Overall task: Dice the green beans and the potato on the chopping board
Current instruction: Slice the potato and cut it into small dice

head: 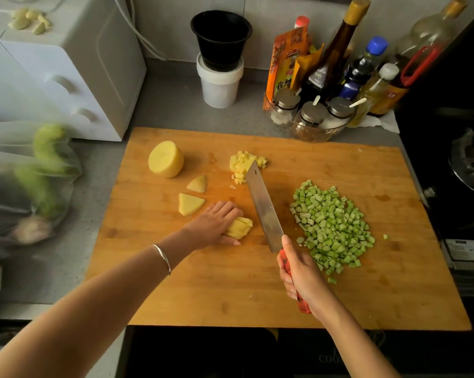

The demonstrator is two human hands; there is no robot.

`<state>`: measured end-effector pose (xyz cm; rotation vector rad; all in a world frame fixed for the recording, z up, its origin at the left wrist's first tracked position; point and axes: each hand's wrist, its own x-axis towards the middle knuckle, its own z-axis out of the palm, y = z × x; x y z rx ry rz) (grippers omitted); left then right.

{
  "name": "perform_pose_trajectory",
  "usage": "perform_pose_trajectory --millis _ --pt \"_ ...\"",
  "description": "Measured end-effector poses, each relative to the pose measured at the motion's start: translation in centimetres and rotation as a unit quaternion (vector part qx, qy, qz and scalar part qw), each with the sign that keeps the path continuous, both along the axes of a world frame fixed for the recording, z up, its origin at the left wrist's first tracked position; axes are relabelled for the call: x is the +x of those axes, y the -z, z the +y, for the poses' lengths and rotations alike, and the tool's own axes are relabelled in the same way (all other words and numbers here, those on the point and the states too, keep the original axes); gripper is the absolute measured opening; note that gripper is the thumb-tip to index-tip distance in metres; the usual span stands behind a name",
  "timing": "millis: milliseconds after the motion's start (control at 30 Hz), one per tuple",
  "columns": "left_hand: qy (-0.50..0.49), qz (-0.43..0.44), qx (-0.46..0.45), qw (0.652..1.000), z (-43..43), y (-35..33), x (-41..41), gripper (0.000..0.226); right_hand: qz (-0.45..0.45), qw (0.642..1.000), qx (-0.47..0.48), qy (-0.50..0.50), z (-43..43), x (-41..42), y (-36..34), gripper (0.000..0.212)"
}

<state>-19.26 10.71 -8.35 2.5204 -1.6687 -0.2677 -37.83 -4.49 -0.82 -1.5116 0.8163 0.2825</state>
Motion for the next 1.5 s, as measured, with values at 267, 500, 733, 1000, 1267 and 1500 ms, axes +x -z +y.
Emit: perform_pose_trajectory --millis 267,500,733,1000,1267,1500 --pt "-0.305 0.030 -0.021 0.952 -2.4 0.1 -5.5 0.069 -0.001 1.000 -0.019 -0.001 -0.2 0.4 0.4 0.055" --pt "-0.282 0.080 -0.104 0.950 -0.3 1.4 -6.4 0.077 0.013 0.998 -0.044 -0.032 0.0 0.9 1.2 0.054" --pt "-0.283 0.045 -0.119 0.951 -0.4 1.7 -6.4 0.056 -0.026 0.991 -0.115 -0.062 -0.1 0.0 1.4 0.060" --pt "-0.313 0.151 -0.163 0.923 -0.7 -0.1 -4.0 0.076 -0.037 0.992 -0.103 -0.055 -1.3 0.2 0.6 0.055" --pt "-0.281 0.174 -0.109 0.937 -4.5 -0.5 1.8 0.049 -0.042 0.996 -0.072 -0.028 -1.6 0.6 0.2 0.054" --pt "-0.312 0.158 -0.203 0.915 -3.2 -1.2 0.4 0.044 -0.032 0.995 -0.074 -0.061 -1.9 -0.2 0.5 0.054"
